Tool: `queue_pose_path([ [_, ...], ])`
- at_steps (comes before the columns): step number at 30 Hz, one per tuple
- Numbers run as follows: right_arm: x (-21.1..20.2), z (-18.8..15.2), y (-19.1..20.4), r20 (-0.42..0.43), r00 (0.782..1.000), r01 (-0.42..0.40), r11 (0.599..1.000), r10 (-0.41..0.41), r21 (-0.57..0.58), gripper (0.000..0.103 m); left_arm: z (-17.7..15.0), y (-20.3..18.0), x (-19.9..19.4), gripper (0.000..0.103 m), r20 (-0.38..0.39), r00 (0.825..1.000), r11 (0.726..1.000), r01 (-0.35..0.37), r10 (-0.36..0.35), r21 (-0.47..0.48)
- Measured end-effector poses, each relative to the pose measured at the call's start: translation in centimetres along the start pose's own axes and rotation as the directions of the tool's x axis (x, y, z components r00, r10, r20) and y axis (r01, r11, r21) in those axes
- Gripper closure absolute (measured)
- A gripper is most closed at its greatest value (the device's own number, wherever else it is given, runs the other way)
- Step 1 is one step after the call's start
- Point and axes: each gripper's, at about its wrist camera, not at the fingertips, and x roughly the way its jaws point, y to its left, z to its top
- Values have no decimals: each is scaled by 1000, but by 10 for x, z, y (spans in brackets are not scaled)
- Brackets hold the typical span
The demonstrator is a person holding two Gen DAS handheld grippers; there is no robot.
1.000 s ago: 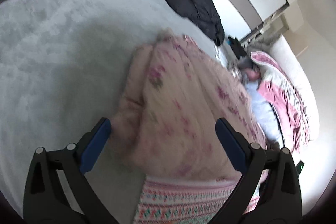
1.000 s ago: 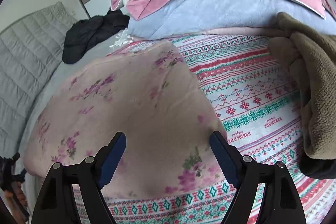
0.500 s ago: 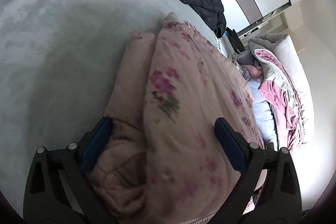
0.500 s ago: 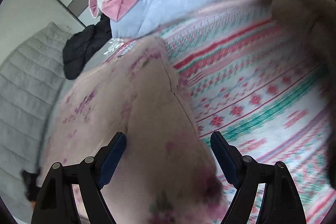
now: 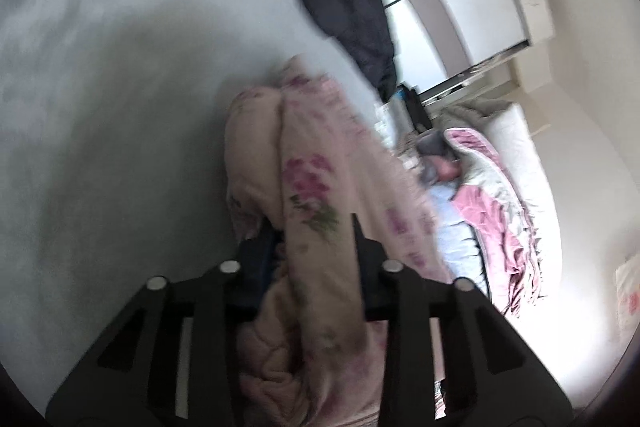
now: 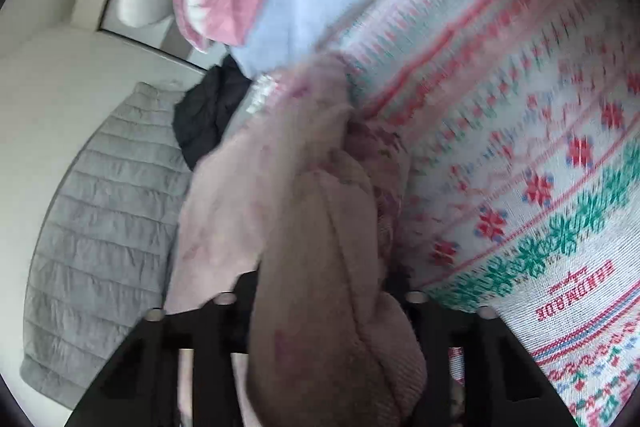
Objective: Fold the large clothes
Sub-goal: 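Lift the folded jacket with both grippers and carry it to the garment stack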
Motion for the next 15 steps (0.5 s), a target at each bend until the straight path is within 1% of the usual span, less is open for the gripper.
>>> queue_pose_path([
  [1,-4,0,10,15,1000,-6,1000,6,-26,71,0,-15,-10,74,28,999,999,20,-21,31],
  [3,-17,0,37,54,998,-27,996,31,-87,72,-2,-36,-24,76,61,997,996,48,-53,72],
  [5,-32,-1,69,85,995,-29,987,43,-159,73,-4,-54,-35,77,84,994,992,67,-76,105],
  [9,-65,6,113,132,987,-56,966,92,-252,74,-7,-103,-62,77,127,987,975,74,-102,211],
  [12,-97,20,129,151,981,-75,956,122,-283,75,-6,-140,-81,78,149,980,957,90,-136,276],
  [15,-132,37,145,171,975,-85,944,145,-317,76,-9,-178,-96,79,167,968,933,121,-186,339],
])
